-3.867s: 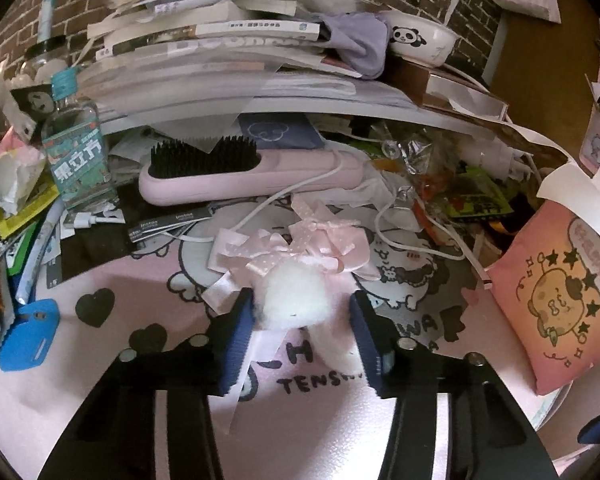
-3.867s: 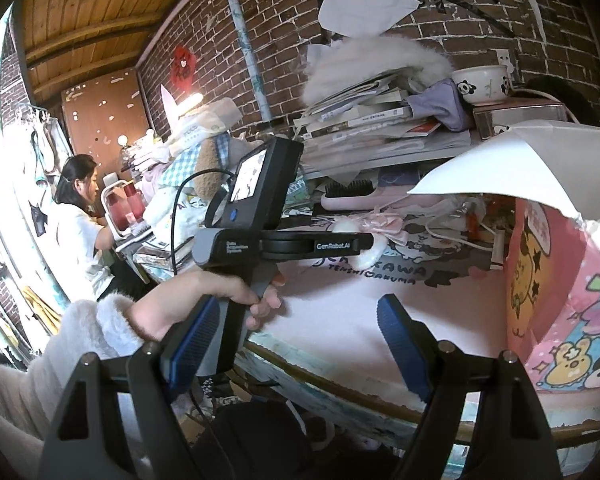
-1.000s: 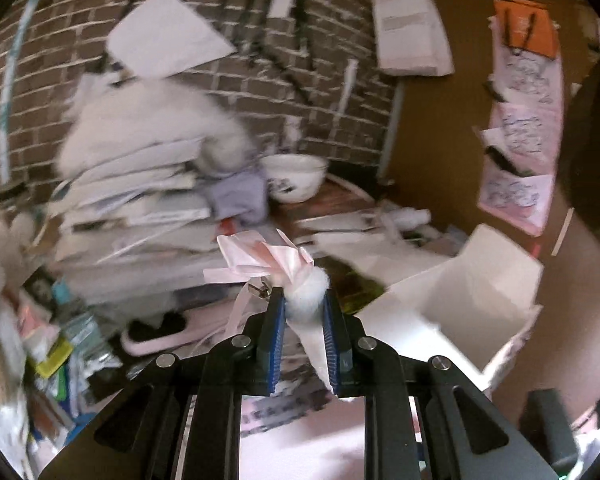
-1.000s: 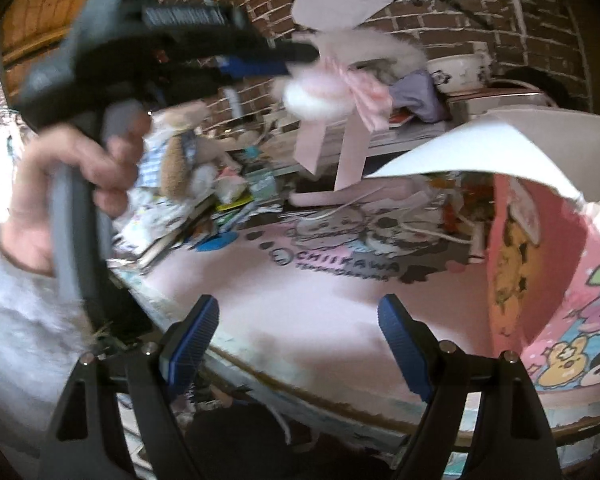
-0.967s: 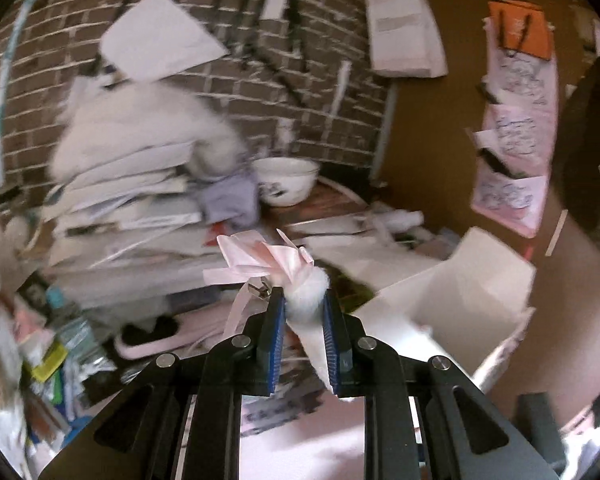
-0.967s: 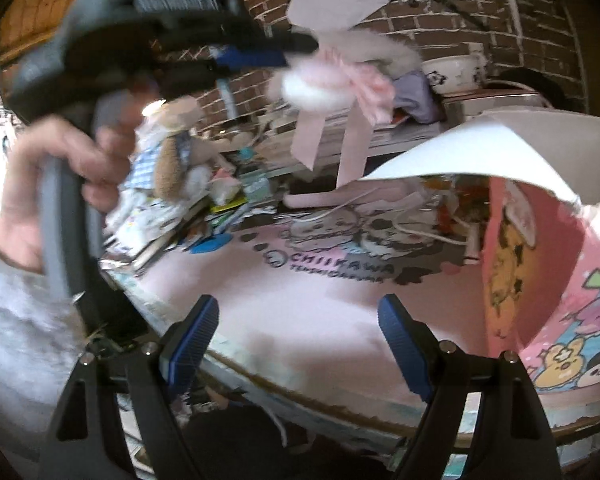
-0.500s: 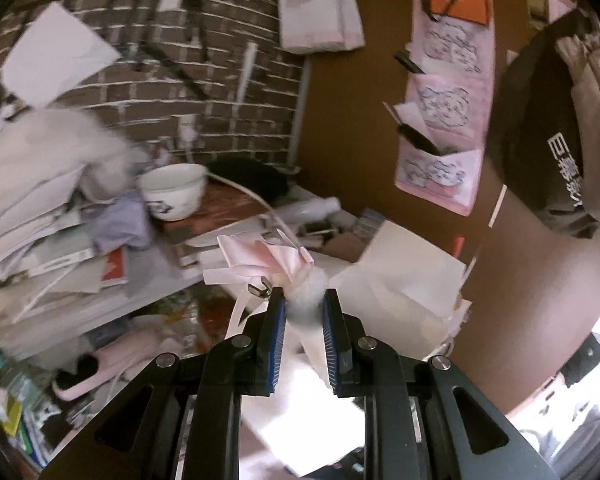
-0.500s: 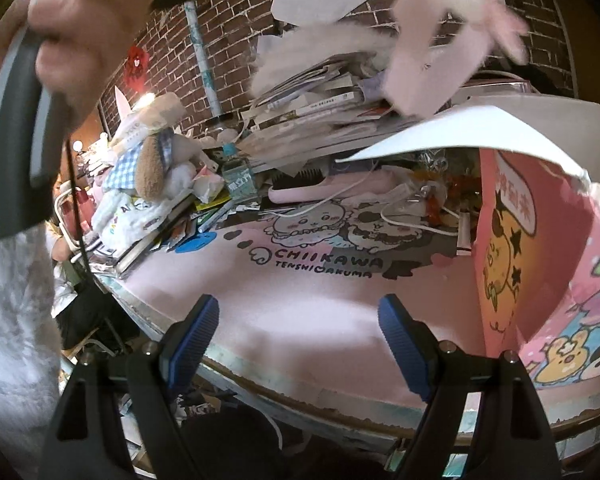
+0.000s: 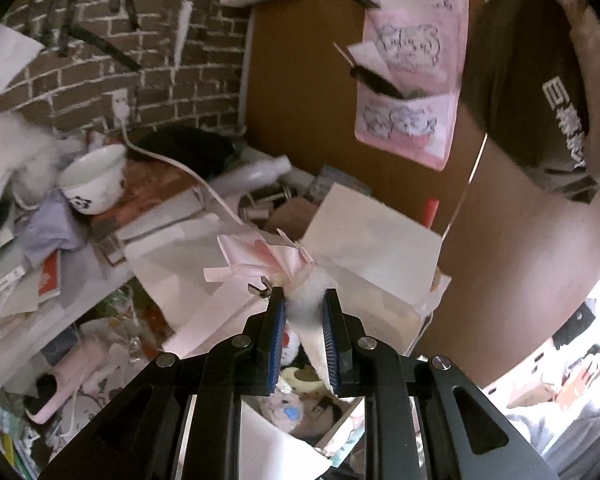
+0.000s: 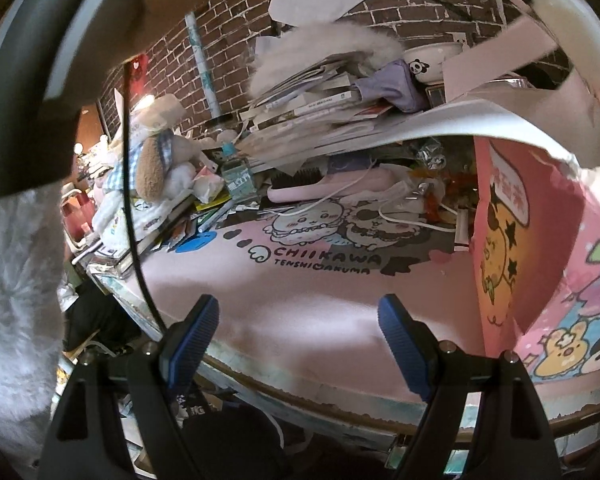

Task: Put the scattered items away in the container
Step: 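Carry the bunny plush over the white box with the left gripper, then lower the bunny plush into the box and open the left gripper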

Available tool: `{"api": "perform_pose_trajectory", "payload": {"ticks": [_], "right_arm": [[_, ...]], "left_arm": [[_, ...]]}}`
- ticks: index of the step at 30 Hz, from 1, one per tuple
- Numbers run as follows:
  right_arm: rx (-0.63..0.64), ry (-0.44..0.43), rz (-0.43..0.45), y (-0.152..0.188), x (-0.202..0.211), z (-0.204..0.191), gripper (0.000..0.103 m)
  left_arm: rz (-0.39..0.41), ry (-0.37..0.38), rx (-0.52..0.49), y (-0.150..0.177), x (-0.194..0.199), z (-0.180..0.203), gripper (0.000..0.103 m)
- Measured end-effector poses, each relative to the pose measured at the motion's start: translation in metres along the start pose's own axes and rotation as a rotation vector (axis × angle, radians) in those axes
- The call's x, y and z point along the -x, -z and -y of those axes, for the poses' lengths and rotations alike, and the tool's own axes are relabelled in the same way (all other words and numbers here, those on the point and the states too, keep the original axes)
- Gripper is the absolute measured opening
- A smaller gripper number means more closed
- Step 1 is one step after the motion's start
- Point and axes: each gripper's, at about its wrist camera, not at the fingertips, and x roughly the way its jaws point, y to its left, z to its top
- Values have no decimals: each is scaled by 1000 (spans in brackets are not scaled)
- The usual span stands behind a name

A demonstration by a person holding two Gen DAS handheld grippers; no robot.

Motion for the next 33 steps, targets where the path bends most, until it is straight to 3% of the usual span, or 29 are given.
{"api": "perform_pose_trajectory", "payload": {"ticks": [18,25,27,32,33], "right_arm": [[-13,-2,-7,2,2,2,80],[-22,-3,-5,2,2,6,80],[-24,-3,-6,2,2,8,80],[-31,-7,-11,3,2,11,80],[-33,-8,-12,3,3,12,80]], "left_arm": [[-270,-49,-14,12,-67,1,15],[-320,-69,-26,19,-79,3,20],[-327,-74,-27,20,-81,3,24],[-314,-78,-3,19,-79,-2,52],[-308,-81,0,18,-77,-3,54]]}}
